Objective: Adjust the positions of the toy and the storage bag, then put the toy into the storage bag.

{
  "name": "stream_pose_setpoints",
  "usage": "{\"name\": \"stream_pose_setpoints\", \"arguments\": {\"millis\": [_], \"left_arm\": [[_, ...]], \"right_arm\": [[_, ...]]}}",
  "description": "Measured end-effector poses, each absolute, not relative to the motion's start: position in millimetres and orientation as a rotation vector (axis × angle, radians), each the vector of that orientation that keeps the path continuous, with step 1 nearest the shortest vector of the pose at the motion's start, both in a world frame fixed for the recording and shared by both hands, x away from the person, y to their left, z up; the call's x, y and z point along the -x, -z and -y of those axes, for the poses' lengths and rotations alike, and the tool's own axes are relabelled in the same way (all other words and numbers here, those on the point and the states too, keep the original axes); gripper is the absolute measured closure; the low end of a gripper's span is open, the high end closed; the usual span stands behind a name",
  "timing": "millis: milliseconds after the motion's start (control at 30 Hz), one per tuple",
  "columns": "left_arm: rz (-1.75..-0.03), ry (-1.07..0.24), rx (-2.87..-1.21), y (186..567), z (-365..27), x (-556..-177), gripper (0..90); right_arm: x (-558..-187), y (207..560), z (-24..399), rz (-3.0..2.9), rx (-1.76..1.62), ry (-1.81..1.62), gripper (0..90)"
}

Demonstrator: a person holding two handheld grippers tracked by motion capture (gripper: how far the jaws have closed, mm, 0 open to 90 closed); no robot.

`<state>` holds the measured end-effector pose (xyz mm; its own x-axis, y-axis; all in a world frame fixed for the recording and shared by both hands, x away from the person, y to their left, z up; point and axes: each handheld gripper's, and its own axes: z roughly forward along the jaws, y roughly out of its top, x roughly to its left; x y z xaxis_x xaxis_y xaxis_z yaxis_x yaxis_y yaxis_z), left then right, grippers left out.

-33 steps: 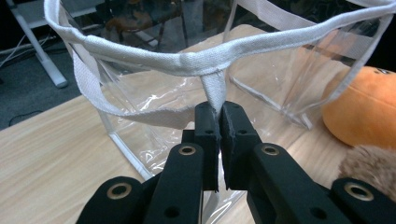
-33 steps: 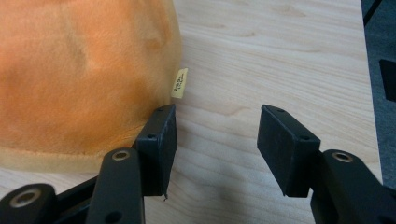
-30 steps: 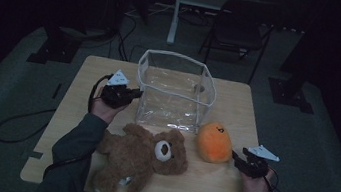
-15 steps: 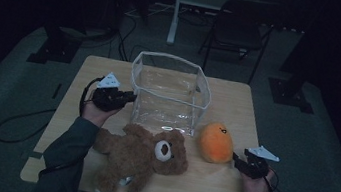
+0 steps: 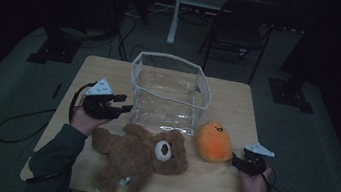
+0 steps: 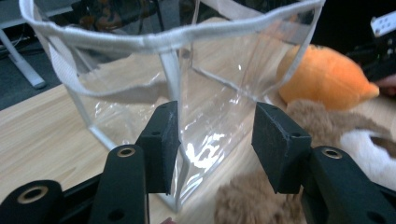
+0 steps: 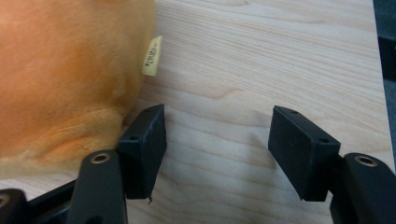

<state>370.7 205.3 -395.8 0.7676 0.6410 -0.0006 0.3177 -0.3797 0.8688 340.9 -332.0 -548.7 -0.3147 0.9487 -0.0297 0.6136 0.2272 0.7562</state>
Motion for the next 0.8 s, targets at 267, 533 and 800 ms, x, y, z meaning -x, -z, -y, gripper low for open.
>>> {"name": "stream_pose_setpoints", "arguments": {"millis": [267, 533, 800], "left_arm": [[-0.743, -0.423, -1.989, 405.5, -214.7, -356.6, 45.7], [-0.711, -0.402, -1.982, 408.2, -202.9, -348.8, 39.1], [-0.657, -0.349, -2.01, 412.9, -184.6, -342.1, 35.3]], "right_arm": [[-338.8, 548.8, 333.2, -2.019, -1.438, -0.899, 34.6], [-336.9, 549.1, 334.8, -2.027, -1.446, -0.91, 32.9], [-336.0, 549.2, 335.4, -2.031, -1.456, -0.918, 32.8]]}}
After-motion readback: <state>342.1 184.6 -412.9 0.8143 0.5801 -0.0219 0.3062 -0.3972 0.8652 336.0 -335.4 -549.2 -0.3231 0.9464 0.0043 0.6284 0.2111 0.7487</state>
